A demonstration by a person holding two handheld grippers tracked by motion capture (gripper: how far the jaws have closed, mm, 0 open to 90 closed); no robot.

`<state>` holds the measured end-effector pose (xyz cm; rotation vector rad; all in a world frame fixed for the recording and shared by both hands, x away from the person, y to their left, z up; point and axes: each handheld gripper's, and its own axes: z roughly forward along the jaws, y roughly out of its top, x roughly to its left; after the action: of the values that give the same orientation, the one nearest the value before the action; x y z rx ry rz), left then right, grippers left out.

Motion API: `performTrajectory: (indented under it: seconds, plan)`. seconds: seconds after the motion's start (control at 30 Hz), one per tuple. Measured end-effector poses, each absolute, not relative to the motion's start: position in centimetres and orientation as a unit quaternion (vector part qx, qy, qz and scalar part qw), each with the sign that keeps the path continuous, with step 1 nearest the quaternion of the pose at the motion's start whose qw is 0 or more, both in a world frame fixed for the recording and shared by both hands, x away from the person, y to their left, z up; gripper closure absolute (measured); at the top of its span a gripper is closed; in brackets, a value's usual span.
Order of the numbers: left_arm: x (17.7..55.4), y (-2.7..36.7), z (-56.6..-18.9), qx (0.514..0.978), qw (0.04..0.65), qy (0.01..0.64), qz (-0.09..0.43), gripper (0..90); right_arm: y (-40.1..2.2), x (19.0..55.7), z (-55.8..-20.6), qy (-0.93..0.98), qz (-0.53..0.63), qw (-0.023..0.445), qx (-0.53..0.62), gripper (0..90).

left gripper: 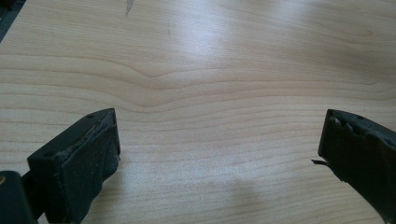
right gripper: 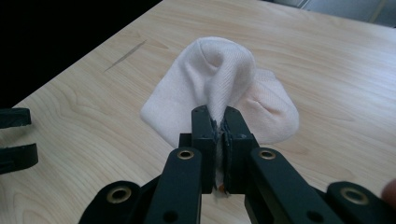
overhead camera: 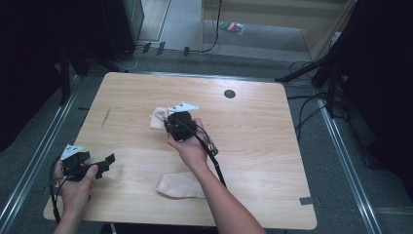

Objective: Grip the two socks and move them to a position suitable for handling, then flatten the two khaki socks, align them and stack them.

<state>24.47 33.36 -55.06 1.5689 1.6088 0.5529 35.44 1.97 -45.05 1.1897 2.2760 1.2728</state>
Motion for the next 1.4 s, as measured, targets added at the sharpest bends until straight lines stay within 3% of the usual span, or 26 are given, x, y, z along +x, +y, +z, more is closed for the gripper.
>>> performTrajectory:
  seconds: [0.33, 0.63, 1.27, 1.33, 1.4]
  plan:
    - [24.5, 33.1, -55.1, 0.619, 0.399, 0.638, 0.225, 0.0, -3.4, 32.8, -44.5, 0.779, 0.433, 0.177, 0.418, 86.6]
    - [24.3, 33.1, -55.0, 0.617, 0.400, 0.637, 0.230, 0.0, -6.9, 31.3, -47.2, 0.769, 0.427, 0.180, 0.441, 86.5]
    - [24.3, 33.4, -55.0, 0.611, 0.407, 0.642, 0.221, 0.0, -7.1, 30.9, -52.2, 0.763, 0.410, 0.165, 0.472, 86.3]
    - [24.3, 33.3, -55.0, 0.612, 0.405, 0.642, 0.221, 0.0, -7.1, 30.8, -52.4, 0.760, 0.411, 0.164, 0.476, 83.7]
    - [24.4, 33.3, -55.0, 0.615, 0.404, 0.640, 0.223, 0.0, -7.2, 30.9, -52.5, 0.756, 0.416, 0.159, 0.480, 67.6]
